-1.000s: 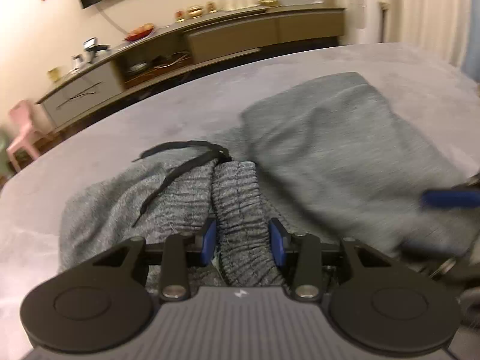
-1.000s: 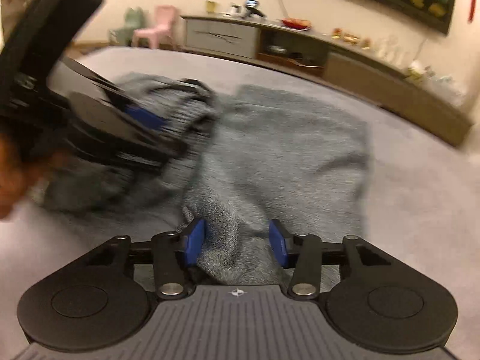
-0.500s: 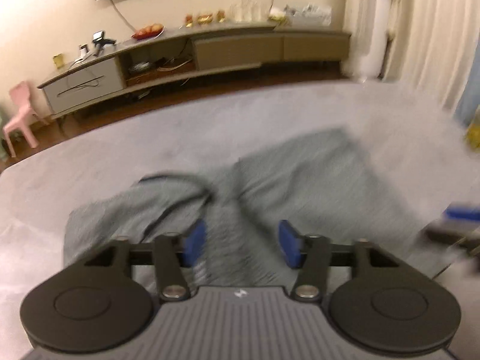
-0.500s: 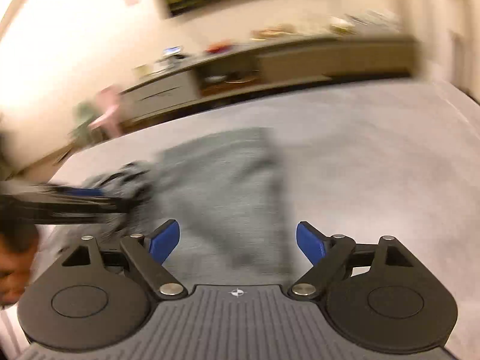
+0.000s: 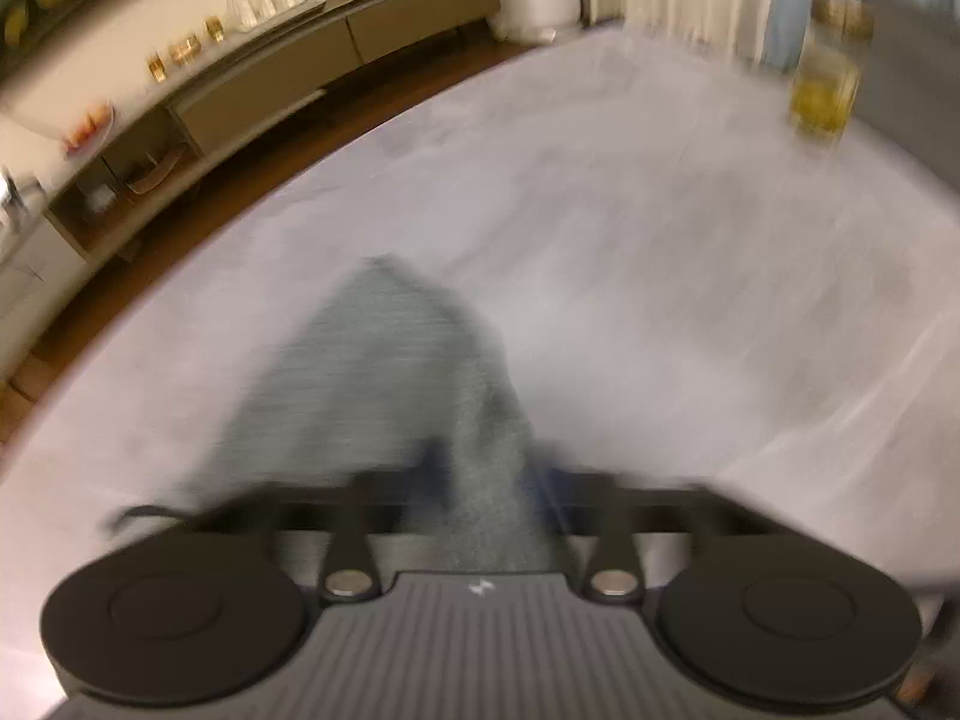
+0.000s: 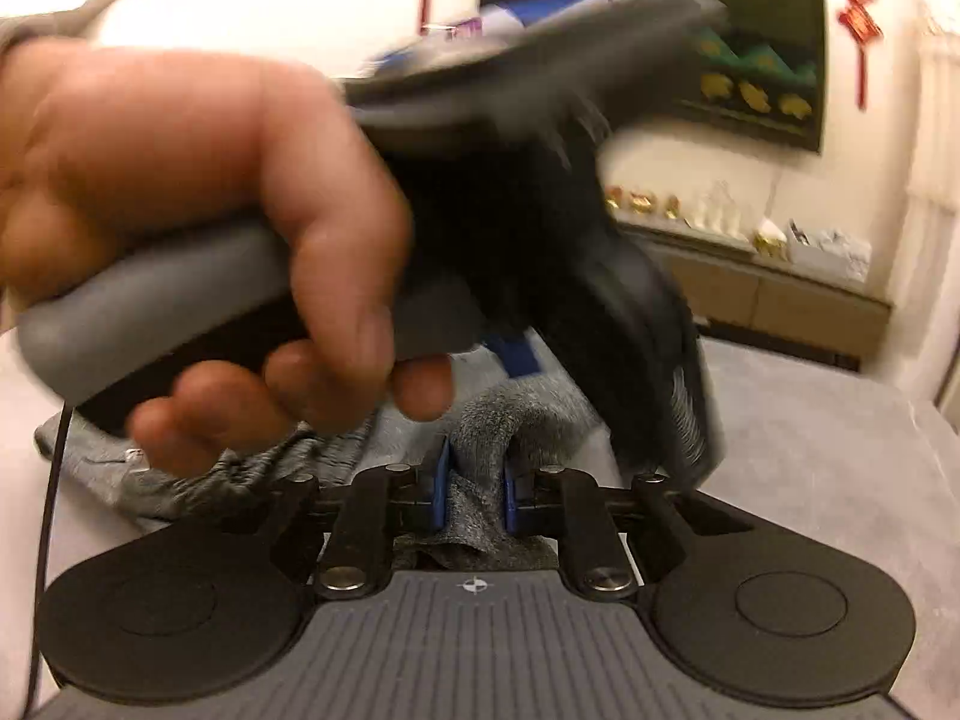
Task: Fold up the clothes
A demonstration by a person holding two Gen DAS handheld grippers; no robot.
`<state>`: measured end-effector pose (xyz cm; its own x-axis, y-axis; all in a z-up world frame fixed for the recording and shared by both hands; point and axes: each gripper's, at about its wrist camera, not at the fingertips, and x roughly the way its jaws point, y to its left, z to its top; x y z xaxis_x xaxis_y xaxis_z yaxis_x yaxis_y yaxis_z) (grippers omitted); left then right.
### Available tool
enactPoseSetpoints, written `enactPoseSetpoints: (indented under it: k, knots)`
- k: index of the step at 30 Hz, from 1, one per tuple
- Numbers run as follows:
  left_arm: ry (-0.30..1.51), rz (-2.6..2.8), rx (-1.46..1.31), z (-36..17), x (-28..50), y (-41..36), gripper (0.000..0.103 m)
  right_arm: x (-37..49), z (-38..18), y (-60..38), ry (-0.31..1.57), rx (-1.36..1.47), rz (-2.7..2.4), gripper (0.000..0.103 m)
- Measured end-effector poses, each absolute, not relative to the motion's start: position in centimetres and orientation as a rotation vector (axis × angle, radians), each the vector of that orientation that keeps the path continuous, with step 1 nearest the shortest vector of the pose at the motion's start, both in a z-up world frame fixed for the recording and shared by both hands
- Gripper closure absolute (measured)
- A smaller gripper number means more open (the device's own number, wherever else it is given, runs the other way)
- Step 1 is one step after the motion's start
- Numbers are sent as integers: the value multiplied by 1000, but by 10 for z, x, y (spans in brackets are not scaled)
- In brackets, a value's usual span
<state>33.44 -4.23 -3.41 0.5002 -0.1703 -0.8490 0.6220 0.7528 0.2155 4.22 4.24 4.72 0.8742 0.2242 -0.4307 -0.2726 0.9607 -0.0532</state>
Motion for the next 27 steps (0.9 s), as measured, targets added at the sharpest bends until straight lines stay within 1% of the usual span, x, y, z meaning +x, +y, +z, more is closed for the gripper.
enactPoseSetpoints:
  k: [2,4,6,7,8,10,11,12,14,15,17,18,20,22,23,25,27]
  knots:
    - [880,-504,481,-17,327,-20,90,44,44,46,425,-112,283,85]
    - [828,-510,302,17,319,21,90,37,49,47,365,-83,313,83]
    - [757,-476,144,48,306,74,90,24,61,46,288,-32,365,62]
    - [738,-440,69,55,301,109,90,16,67,46,252,-5,399,43]
    - [736,-400,1,55,297,145,90,12,69,52,247,0,446,38]
    - [777,-316,-118,36,293,208,87,4,72,64,241,7,535,38]
    - [806,-275,-162,19,289,232,82,6,64,76,273,-22,553,38]
    - [836,-236,-193,-1,284,252,74,8,57,88,305,-51,570,38]
    - [852,-205,-261,-26,270,275,71,16,40,114,377,-117,592,39]
    - [852,-197,-295,-36,262,284,62,21,31,128,414,-154,598,39]
    - [849,-188,-365,-55,248,299,52,28,19,149,461,-242,583,39]
    - [842,-190,-402,-63,243,302,52,30,15,159,478,-294,568,39]
    - [872,-227,-472,-73,232,296,58,37,15,159,499,-390,519,41]
    - [915,-369,-427,-73,220,266,62,58,8,158,514,-477,393,41]
    - [915,-425,-393,-69,215,253,67,71,3,151,520,-504,290,42]
    - [874,-491,-337,-58,207,236,68,84,4,124,555,-481,131,45]
    - [837,-486,-352,-53,209,244,68,86,13,99,586,-411,44,45]
